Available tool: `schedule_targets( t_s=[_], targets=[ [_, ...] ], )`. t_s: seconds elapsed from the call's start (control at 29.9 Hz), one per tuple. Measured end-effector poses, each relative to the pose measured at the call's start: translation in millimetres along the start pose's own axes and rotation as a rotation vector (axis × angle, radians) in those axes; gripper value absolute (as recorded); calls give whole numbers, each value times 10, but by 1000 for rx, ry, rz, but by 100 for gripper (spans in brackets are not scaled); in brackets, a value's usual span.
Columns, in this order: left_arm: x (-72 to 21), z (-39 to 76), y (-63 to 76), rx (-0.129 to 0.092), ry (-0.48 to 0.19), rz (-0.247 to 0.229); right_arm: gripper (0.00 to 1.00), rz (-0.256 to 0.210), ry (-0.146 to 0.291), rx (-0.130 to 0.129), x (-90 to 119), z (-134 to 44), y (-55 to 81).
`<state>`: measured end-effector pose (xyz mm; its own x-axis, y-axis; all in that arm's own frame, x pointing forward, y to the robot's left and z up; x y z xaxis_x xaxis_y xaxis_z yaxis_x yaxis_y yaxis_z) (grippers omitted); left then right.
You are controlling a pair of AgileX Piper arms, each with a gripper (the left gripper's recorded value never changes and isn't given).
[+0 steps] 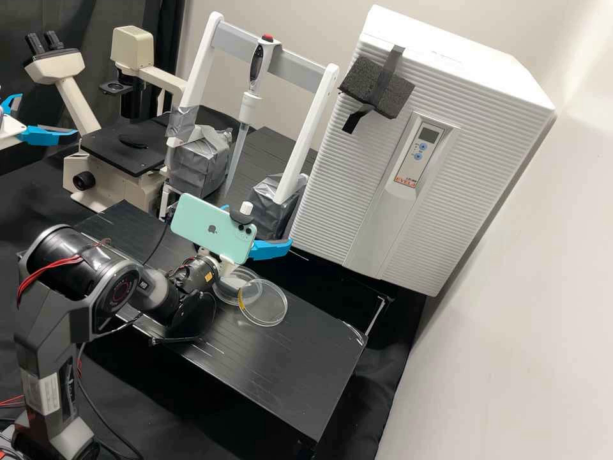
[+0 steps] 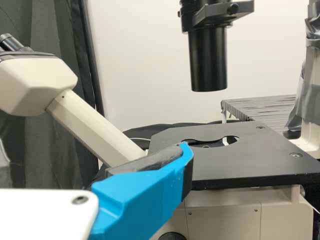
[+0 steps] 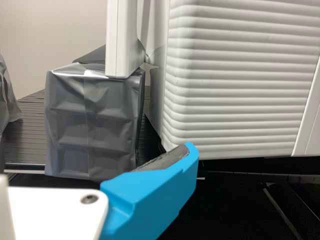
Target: Open the bottle
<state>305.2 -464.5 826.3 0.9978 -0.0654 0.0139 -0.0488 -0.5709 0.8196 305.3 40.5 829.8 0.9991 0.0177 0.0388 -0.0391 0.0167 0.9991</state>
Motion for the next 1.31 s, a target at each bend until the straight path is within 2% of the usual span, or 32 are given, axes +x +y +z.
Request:
schedule_targets(
  t_s=[0.3,0.37,0.44,0.5,0.64,0.74,0.8,1.0,1.17,1.24,1.31],
  targets=[
    [0,6,1,4,-7,1,100,0,0,0,0,0,0],
    [-14,33,-11,0,-41,17,100,0,0,0,0,0,0],
    [-43,75,-41,-19,-89,28,100,0,0,0,0,0,0],
    [-81,133,-90,-28,-142,30,100,0,0,0,0,0,0],
    [-184,283,-208,-47,-251,2,100,0,0,0,0,0,0],
    [-265,379,-297,-62,-307,-44,100,0,0,0,0,0,0],
    [-329,437,-359,-83,-336,-79,100,0,0,0,0,0,0],
    [-465,547,-477,-124,-389,-149,100,0,0,0,0,0,0],
    [-552,612,-543,-133,-417,-187,100,0,0,0,0,0,0],
    [-574,624,-560,-148,-421,-199,100,0,0,0,0,0,0],
    [-595,635,-575,-154,-425,-209,100,0,0,0,0,0,0]
  ],
)
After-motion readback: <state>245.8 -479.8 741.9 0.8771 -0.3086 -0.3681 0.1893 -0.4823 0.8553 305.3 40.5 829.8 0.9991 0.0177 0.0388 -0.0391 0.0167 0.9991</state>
